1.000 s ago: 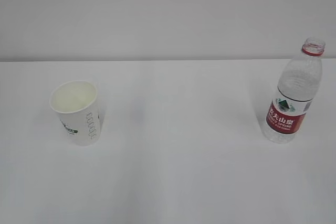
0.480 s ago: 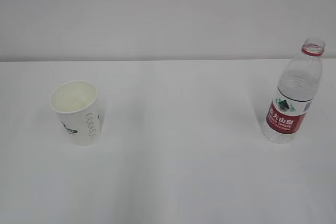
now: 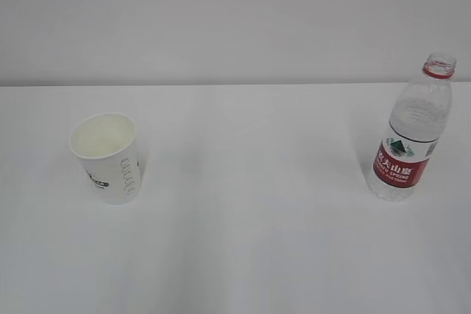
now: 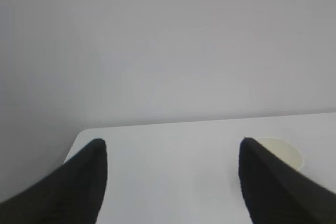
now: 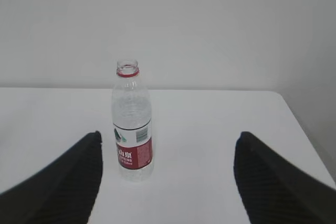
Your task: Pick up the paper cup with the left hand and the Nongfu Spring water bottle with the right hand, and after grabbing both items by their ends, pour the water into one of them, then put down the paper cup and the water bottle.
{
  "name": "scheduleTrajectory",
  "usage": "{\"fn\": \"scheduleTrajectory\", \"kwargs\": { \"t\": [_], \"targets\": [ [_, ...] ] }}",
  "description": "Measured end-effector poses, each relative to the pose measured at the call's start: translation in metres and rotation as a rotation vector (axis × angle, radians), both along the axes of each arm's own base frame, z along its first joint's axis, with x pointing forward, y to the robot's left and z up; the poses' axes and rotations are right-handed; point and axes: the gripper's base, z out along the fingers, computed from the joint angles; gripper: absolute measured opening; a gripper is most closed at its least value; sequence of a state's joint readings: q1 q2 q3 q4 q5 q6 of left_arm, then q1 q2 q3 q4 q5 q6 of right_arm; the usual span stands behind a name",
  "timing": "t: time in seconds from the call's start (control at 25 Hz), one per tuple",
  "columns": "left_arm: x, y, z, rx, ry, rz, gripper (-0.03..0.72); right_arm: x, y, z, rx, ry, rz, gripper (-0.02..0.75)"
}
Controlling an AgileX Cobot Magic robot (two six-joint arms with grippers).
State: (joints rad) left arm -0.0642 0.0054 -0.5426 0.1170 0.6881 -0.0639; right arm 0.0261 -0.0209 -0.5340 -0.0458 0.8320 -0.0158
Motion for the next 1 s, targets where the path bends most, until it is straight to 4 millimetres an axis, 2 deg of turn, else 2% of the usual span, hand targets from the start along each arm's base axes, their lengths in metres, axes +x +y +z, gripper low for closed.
{"fn": "scheduleTrajectory", "kwargs": {
  "t": [0.12, 0.44, 0.64, 0.84, 1.0],
  "targets": [
    [0.001, 0.000, 0.001, 0.002, -0.023, -0.001, 0.570, 0.001, -0.001, 0.004, -0.018, -0.040, -0.012, 0.588],
    [0.013, -0.002, -0.014, 0.007, -0.029, -0.010, 0.570, 0.001, -0.002, 0.012, -0.031, -0.138, -0.014, 0.587],
    [0.014, -0.001, -0.010, 0.041, -0.091, 0.001, 0.570, 0.003, -0.001, 0.018, -0.035, -0.213, -0.012, 0.587],
    [0.014, 0.004, -0.003, 0.162, -0.160, 0.052, 0.570, 0.005, -0.001, 0.017, -0.038, -0.229, -0.010, 0.587],
    [0.016, 0.002, -0.001, 0.138, -0.169, 0.035, 0.570, 0.006, -0.002, 0.020, -0.063, -0.280, -0.019, 0.588]
  ]
}}
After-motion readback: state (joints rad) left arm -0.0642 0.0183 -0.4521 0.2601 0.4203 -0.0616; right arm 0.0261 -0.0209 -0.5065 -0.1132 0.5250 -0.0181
